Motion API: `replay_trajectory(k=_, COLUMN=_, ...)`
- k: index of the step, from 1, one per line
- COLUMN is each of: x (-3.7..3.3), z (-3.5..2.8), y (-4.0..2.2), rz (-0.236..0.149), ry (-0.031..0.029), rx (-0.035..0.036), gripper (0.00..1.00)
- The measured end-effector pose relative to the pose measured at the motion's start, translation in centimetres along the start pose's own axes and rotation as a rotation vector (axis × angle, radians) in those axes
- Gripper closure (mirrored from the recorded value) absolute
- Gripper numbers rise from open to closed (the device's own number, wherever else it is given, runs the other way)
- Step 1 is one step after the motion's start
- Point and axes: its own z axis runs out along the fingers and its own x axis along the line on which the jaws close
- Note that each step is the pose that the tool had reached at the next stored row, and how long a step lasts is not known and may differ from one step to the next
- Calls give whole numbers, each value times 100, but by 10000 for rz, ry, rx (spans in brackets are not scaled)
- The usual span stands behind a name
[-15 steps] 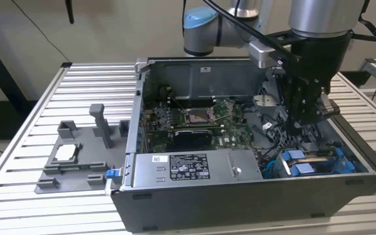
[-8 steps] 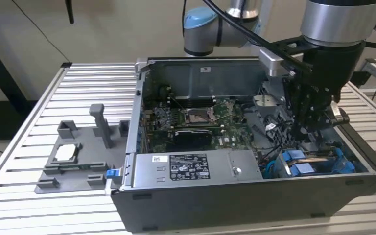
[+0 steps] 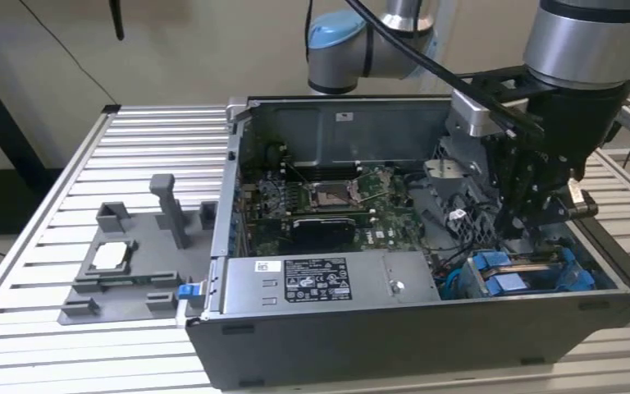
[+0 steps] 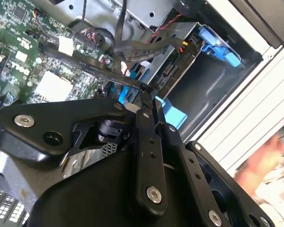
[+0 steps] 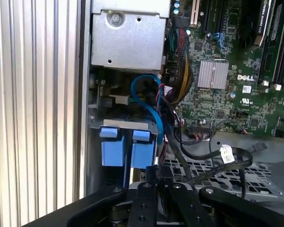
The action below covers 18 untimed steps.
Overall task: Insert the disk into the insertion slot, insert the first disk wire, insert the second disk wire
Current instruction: 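Insert the second disk wire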
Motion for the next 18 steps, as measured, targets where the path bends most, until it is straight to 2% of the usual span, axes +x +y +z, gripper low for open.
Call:
replay_trajectory(k=4, x=28, z=20, y=-60, rz=10, ry=-130, rx=-71, gripper=84)
replay_trajectory(k=5, x=32, z=26, y=-67, rz=19, ry=-208, rx=-67, gripper=84)
replay_trajectory(k=8, x=42, z=39, y=-74, rz=71, ry=-544, rx=-43, gripper=84)
replay_trajectory(k=9, x=47, z=41, y=-74, rz=86, ry=-625, rx=-37, gripper=84)
replay_trajectory(k=10, x=60, z=43, y=-76, rz=90, ry=-661, rx=-42, gripper=84)
replay_trajectory(k=13, x=108, z=50, y=-94, rz=94, ry=-709, rx=-137, gripper=84)
replay_trajectory(k=16, x=155, z=61, y=-132, rz=98, ry=-767, rx=-311, gripper=84)
replay_trajectory(k=18, x=186, z=69, y=-157, rz=101, ry=-806, rx=-463, gripper=84)
